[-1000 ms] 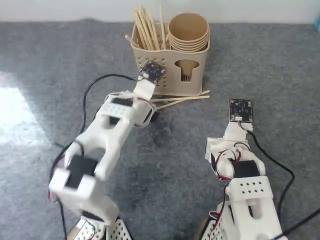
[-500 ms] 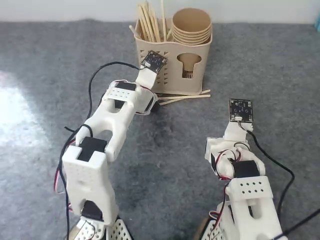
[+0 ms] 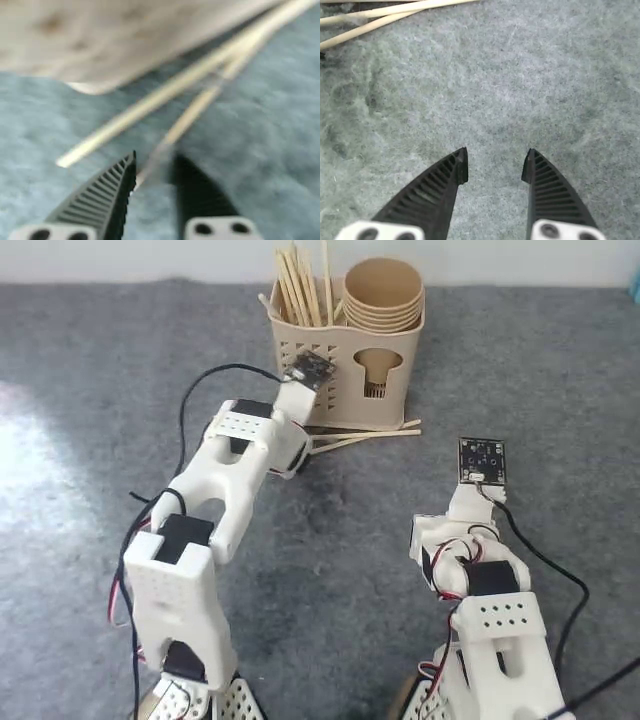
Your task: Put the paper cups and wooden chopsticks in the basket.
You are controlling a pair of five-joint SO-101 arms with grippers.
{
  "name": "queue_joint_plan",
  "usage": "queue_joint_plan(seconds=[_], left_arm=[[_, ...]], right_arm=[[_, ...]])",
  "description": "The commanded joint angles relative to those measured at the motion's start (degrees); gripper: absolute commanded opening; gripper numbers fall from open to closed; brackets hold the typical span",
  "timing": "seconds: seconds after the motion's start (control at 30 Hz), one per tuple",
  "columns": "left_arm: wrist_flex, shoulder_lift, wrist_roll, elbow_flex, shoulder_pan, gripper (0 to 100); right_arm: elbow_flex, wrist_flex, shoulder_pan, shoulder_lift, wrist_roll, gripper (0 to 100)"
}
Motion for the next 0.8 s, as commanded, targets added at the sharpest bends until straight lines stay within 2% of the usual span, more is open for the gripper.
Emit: queue_joint_plan(seconds=[0.0, 0.13, 0.3, 0.43, 0.6, 0.77], left_arm=[[7.47, 0.0, -3.08, -1.01, 1.49, 1], [13.71, -0.26, -3.25, 0.04, 3.16, 1], [15.21, -0.7, -2.99, 3.03, 5.01, 1], [20.04, -4.04, -3.34, 4.53, 5.19, 1], [23.21, -14.95, -3.34, 11.82, 9.23, 1], [23.21, -31.47, -2.99, 24.4, 18.11, 1]], right_arm=[[-0.35, -1.19, -0.13, -1.45, -0.18, 19.0], [-0.35, -1.19, -0.04, -1.45, -0.18, 19.0], [-0.35, -1.19, -0.04, -1.45, -0.18, 19.0], [-0.35, -1.19, -0.04, -1.45, -0.18, 19.0], [-0.35, -1.19, -0.04, -1.45, -0.18, 19.0], [-0.35, -1.19, -0.04, -1.45, -0.18, 19.0]])
